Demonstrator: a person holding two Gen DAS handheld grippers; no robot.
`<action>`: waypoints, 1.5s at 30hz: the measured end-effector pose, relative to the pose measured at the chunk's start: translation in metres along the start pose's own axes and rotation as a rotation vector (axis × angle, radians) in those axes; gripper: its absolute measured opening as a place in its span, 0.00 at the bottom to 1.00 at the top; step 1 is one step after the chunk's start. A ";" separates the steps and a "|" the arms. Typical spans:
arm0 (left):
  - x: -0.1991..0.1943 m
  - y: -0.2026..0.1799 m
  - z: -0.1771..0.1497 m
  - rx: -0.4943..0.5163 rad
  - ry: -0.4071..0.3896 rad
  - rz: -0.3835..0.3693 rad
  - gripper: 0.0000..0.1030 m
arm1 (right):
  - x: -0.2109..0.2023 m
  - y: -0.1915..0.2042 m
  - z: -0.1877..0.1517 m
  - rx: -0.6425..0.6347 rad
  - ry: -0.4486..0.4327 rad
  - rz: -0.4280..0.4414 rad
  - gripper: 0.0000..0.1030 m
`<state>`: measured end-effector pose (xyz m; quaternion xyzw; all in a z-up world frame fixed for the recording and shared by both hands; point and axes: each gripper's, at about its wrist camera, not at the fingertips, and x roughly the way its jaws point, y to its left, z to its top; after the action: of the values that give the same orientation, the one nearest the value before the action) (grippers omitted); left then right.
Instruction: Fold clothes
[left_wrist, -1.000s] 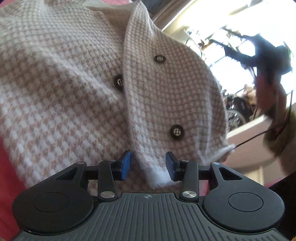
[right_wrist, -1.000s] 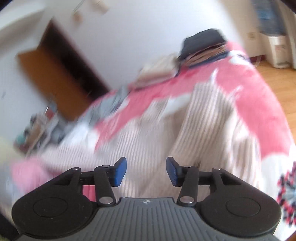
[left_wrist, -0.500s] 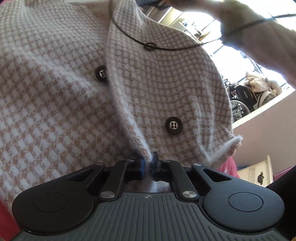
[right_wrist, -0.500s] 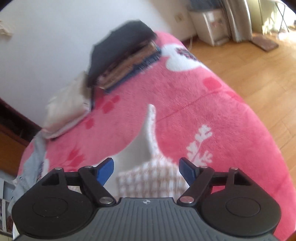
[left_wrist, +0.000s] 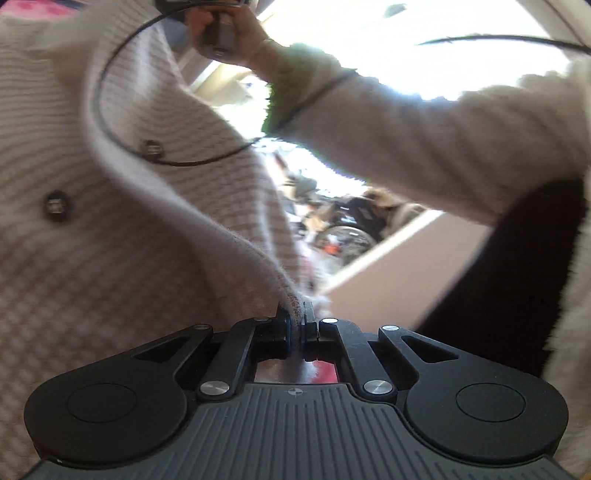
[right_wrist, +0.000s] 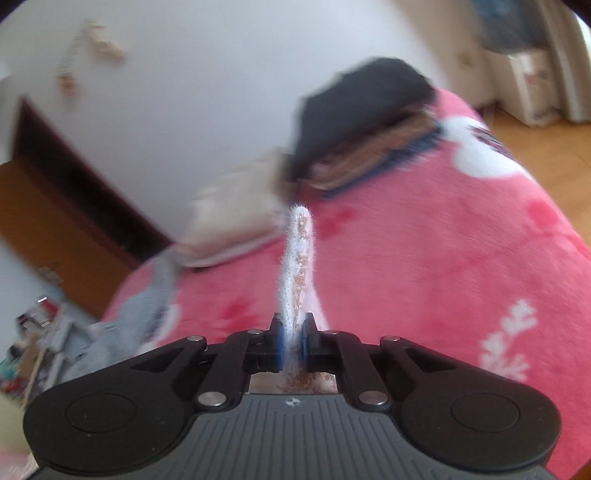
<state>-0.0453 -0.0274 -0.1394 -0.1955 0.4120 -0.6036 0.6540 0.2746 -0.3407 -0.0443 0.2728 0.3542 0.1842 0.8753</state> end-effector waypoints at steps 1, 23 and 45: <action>0.002 -0.003 0.000 0.014 0.010 -0.018 0.02 | -0.003 0.012 -0.003 -0.032 -0.004 0.043 0.09; 0.010 -0.010 -0.032 0.000 0.136 0.096 0.02 | 0.113 0.103 -0.085 -0.430 0.199 -0.127 0.46; 0.005 0.000 -0.049 0.053 0.321 0.307 0.03 | -0.265 -0.021 -0.202 -0.059 0.068 -0.408 0.67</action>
<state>-0.0836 -0.0207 -0.1701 -0.0146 0.5200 -0.5309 0.6690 -0.0480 -0.4240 -0.0408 0.1630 0.4259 0.0225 0.8897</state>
